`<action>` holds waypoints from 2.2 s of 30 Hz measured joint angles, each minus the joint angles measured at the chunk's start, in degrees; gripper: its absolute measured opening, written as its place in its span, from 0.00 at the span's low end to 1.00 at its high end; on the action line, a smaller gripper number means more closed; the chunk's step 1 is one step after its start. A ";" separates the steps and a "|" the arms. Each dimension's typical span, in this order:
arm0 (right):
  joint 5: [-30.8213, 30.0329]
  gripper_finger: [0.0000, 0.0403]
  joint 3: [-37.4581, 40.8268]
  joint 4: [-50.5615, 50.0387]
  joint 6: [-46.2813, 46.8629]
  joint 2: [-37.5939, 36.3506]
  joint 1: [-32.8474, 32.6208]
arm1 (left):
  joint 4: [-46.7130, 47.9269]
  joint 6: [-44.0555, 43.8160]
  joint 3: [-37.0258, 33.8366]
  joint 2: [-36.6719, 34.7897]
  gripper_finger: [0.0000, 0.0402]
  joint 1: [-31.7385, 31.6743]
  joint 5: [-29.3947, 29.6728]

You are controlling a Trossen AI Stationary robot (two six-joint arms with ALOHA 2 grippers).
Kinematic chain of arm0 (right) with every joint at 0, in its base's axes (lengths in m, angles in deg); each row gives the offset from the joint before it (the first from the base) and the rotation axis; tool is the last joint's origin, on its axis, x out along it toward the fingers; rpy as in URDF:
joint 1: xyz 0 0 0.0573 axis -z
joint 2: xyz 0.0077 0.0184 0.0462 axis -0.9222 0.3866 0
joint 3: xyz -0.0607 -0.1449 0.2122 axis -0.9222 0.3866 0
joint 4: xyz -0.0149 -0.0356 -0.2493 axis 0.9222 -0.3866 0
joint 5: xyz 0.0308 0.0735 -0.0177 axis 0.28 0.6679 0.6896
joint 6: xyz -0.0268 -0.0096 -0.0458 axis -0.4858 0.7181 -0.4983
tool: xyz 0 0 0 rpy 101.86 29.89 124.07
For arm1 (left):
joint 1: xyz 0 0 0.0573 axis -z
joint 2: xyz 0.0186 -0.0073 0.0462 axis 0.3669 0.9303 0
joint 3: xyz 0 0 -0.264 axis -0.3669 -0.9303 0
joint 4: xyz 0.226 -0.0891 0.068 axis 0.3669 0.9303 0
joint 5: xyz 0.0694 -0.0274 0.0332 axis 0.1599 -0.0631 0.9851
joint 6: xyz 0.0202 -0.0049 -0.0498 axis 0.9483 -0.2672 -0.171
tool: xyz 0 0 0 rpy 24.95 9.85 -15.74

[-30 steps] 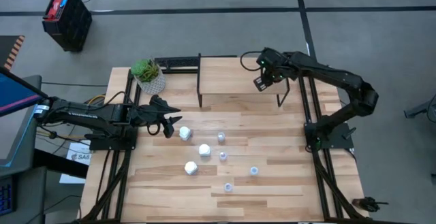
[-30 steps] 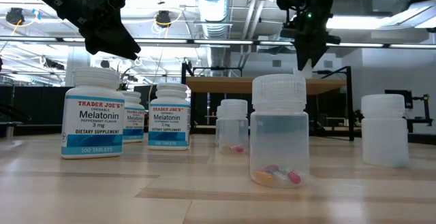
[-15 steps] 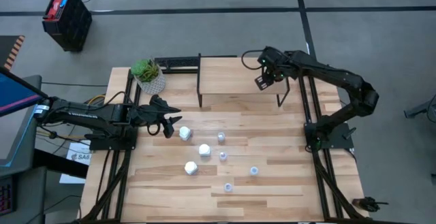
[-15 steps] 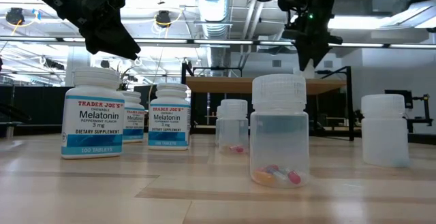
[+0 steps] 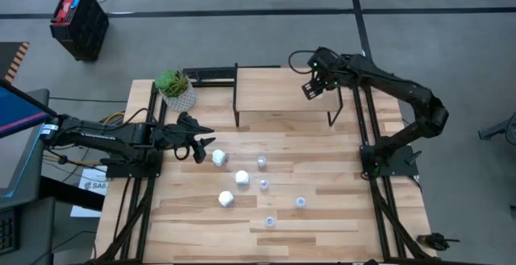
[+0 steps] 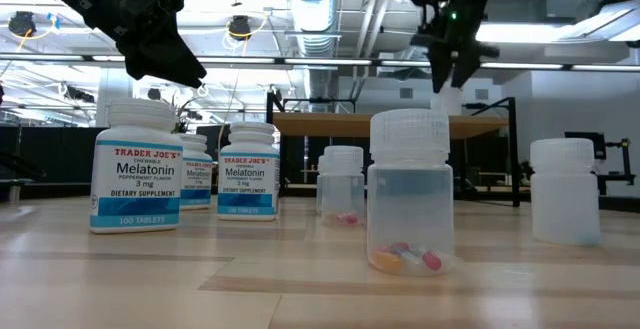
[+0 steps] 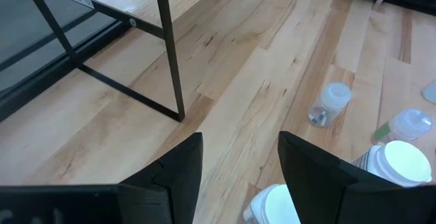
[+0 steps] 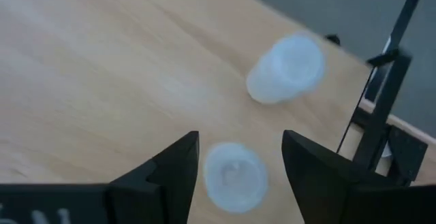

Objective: Pick and place medicine bottles onto shelf by color
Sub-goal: Put the top small white pill bottle on the shelf aligned with the other small white pill bottle, then put the top left big white pill bottle on the shelf

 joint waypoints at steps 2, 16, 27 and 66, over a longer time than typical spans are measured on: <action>0.00 0.57 -2.58 -1.64 0.01 0.00 -0.75 | 0.01 -0.02 0.00 0.00 0.44 0.02 0.00; 14.95 0.56 -13.52 -25.29 6.86 -0.25 -19.53 | -0.01 -0.02 0.00 -0.01 0.44 0.02 0.00; 14.67 0.56 -13.51 -25.70 11.08 -0.28 -45.04 | -0.54 -4.41 -1.01 -0.02 0.44 0.02 -2.00; 5.97 0.56 -13.51 -27.37 16.78 -0.28 -56.82 | 22.65 -20.94 17.49 22.81 0.46 11.74 1.27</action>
